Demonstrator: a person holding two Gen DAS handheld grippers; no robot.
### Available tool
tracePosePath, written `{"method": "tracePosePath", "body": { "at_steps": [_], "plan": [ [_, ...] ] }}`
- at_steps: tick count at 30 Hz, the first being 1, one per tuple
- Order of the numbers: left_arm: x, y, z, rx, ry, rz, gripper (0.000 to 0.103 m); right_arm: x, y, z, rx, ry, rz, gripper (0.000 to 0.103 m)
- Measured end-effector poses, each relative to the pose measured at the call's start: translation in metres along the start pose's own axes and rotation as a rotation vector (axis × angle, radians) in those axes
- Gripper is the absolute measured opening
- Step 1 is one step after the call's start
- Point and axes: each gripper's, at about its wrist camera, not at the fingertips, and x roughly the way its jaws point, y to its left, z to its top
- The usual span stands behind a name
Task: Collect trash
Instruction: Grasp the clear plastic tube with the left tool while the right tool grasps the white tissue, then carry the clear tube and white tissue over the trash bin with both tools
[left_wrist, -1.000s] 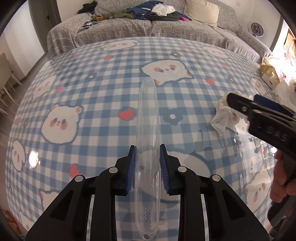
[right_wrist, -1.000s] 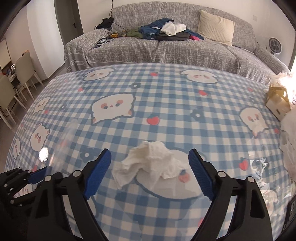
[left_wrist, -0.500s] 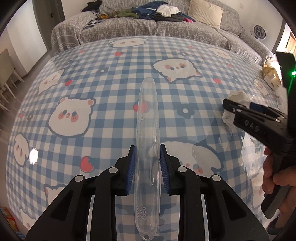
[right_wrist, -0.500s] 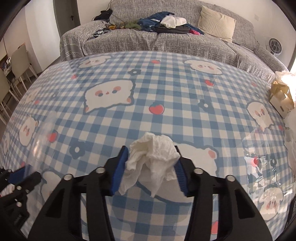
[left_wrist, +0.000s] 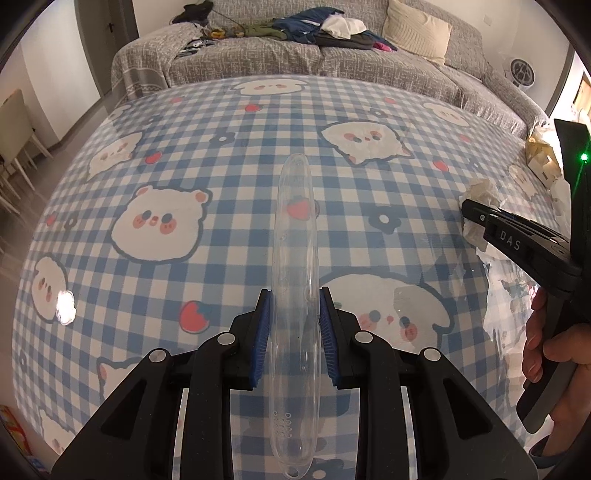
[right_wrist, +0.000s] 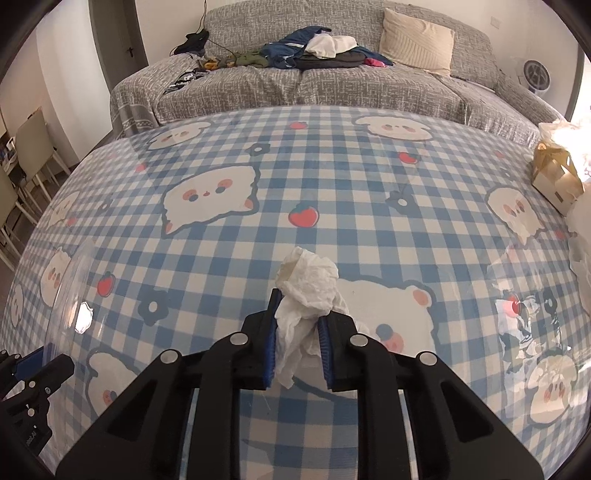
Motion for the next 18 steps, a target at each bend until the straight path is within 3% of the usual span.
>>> {"method": "tracePosePath", "body": {
  "at_steps": [18],
  "plan": [
    [-0.011,-0.005,-0.022,-0.013,0.006,0.016,0.025,-0.056,0.006,-0.024,-0.015,-0.03,0.007,0.017]
  ]
}}
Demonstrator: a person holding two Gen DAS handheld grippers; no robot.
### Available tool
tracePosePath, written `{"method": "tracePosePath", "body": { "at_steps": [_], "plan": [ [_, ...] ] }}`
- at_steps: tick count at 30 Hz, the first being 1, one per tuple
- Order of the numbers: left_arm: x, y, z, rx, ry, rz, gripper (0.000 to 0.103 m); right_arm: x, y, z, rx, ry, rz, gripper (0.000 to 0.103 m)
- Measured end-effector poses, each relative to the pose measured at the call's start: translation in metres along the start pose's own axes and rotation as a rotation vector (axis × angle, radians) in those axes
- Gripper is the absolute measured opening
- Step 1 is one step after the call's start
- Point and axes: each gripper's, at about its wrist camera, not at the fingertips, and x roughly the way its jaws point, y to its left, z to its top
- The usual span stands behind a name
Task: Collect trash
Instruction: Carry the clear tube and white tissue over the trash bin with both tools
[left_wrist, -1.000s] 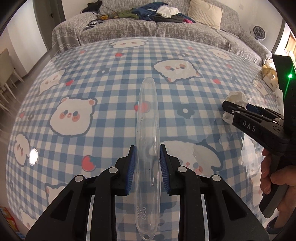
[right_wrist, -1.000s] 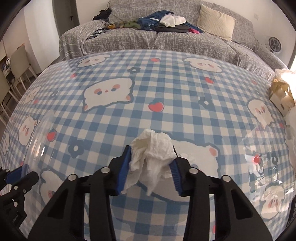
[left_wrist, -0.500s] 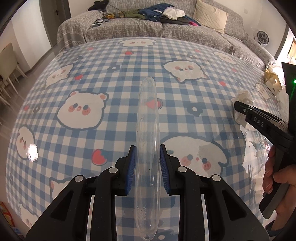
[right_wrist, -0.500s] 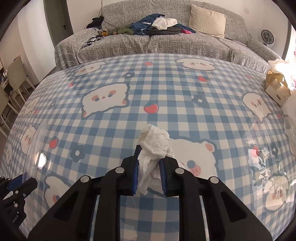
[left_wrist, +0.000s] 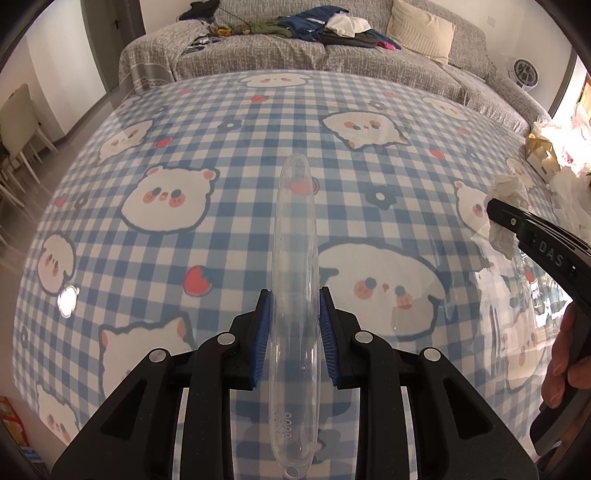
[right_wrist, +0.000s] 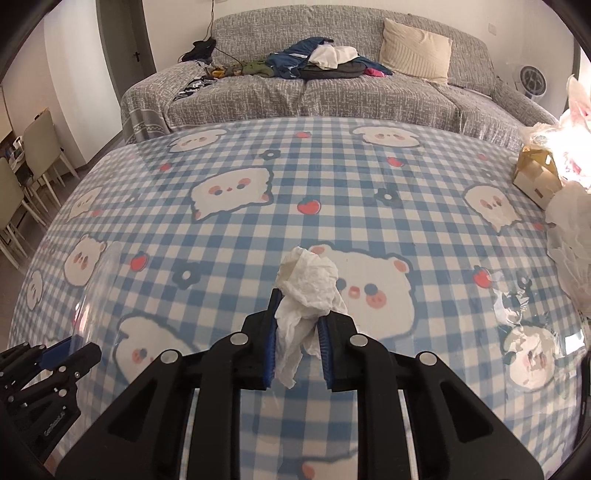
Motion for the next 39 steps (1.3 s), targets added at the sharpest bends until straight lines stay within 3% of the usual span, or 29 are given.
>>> {"method": "tracePosePath", "body": {
  "at_steps": [19,29,32,35,39],
  "plan": [
    [-0.068,-0.022,-0.055,0.035,-0.068,-0.034,0.025,-0.076,-0.001,-0.068,0.02,0.001,0.022,0.018],
    [-0.085,-0.002,-0.106,0.023,-0.031,-0.062,0.025,-0.117,0.009,-0.108,-0.056,-0.027,-0.02,0.017],
    [-0.094,0.008,-0.119,-0.002,-0.024,-0.095,0.025,-0.128,0.011,-0.122,-0.054,-0.032,-0.008,0.017],
    [-0.107,0.017,-0.136,-0.007,-0.054,-0.067,0.025,-0.137,0.014,-0.135,-0.05,-0.033,0.008,0.017],
    [-0.108,0.025,-0.162,-0.021,-0.035,-0.072,0.025,-0.147,0.019,-0.152,-0.049,-0.035,0.025,0.017]
  ]
}}
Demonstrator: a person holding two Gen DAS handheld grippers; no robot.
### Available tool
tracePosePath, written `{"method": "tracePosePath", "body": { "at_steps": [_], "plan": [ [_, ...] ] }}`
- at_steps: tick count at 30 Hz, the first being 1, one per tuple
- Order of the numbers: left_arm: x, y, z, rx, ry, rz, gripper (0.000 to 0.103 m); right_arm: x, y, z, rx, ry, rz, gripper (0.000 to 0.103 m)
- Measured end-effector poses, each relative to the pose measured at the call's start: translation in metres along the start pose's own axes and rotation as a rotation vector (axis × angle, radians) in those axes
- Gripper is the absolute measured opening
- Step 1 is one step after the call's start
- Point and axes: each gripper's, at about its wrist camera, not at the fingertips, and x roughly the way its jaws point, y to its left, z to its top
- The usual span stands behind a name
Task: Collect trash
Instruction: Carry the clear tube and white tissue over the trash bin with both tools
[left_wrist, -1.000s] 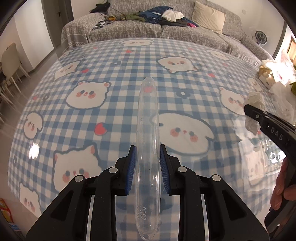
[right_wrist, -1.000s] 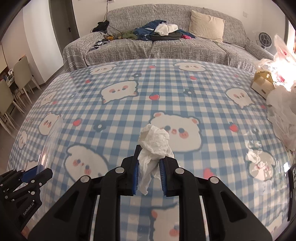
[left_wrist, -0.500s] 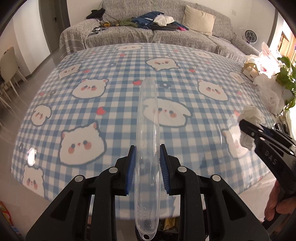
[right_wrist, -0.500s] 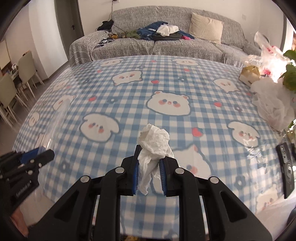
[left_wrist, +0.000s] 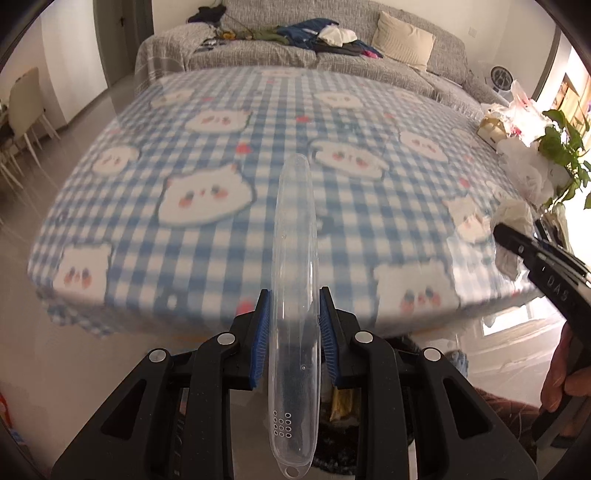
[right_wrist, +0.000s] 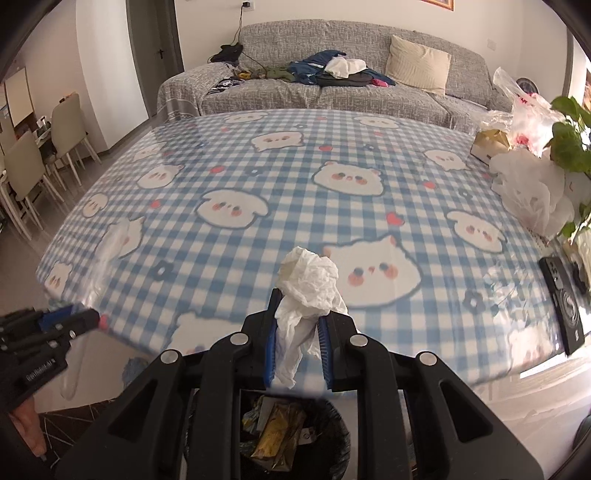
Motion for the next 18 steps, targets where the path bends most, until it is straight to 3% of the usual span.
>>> {"method": "tracePosePath", "body": {
  "at_steps": [5,18],
  "plan": [
    [-0.002,0.0,-0.027,0.031,-0.005,0.053,0.025,-0.001,0.011,-0.027,-0.015,0.024,0.002,0.018],
    [0.0,0.017,-0.113,-0.017,0.032,0.057,0.025,-0.005,0.038,-0.105,-0.052,0.068,0.06,0.018]
  ]
}}
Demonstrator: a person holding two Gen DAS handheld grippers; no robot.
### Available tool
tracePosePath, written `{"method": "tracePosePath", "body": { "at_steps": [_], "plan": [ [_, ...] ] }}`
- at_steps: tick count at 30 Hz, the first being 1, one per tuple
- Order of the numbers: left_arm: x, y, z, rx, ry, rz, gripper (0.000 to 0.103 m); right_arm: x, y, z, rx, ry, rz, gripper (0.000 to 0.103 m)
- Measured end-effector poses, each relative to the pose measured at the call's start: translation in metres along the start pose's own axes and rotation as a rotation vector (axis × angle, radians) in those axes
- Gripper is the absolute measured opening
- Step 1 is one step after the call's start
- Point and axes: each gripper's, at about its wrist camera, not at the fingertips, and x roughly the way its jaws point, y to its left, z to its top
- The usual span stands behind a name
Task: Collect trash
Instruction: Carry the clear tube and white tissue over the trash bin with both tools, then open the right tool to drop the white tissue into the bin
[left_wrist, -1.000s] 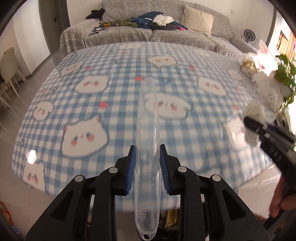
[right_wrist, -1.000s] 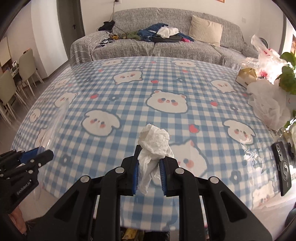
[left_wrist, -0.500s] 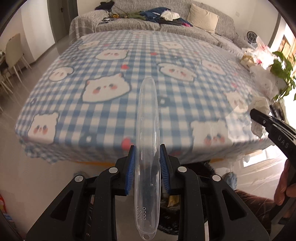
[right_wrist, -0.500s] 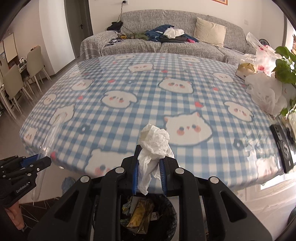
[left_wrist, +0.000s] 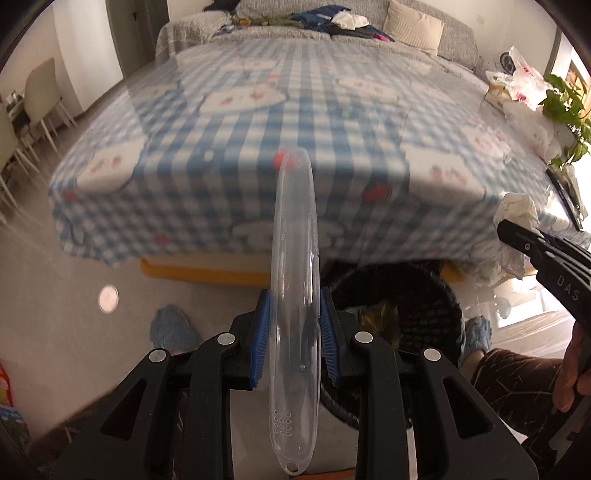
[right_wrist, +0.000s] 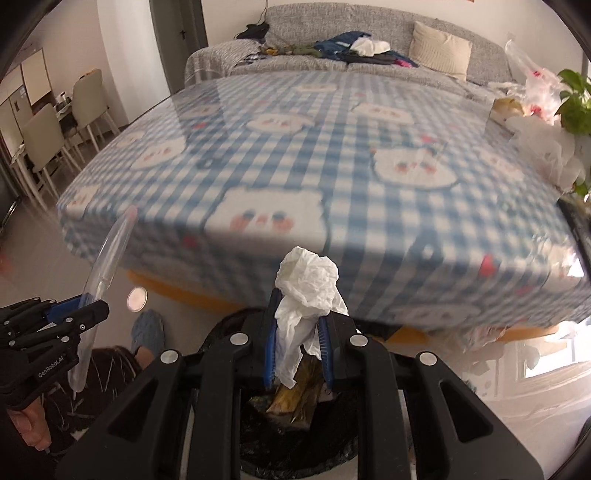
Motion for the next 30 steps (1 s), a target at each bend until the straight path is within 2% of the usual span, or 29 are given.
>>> {"method": "tracePosePath", "body": {
  "at_steps": [8,11,17,25,27,30],
  "plan": [
    [0.024,0.002,-0.042,-0.007,0.061,-0.002,0.025,0.022,0.006,-0.039,0.018,0.063,0.006,0.018],
    [0.036,0.006,-0.056,-0.002,0.065,0.019,0.025,0.038,0.01,-0.057,0.009,0.086,0.004,0.018],
    [0.062,0.017,-0.066,-0.047,0.102,0.011,0.025,0.082,0.019,-0.085,-0.014,0.171,0.031,0.018],
    [0.091,0.011,-0.071,-0.036,0.118,0.03,0.025,0.115,0.029,-0.095,-0.041,0.202,0.021,0.02],
    [0.096,0.01,-0.072,-0.038,0.126,0.036,0.025,0.117,0.031,-0.096,-0.042,0.196,0.014,0.024],
    [0.099,0.007,-0.071,-0.038,0.131,0.044,0.025,0.117,0.03,-0.093,-0.029,0.178,0.012,0.046]
  ]
}}
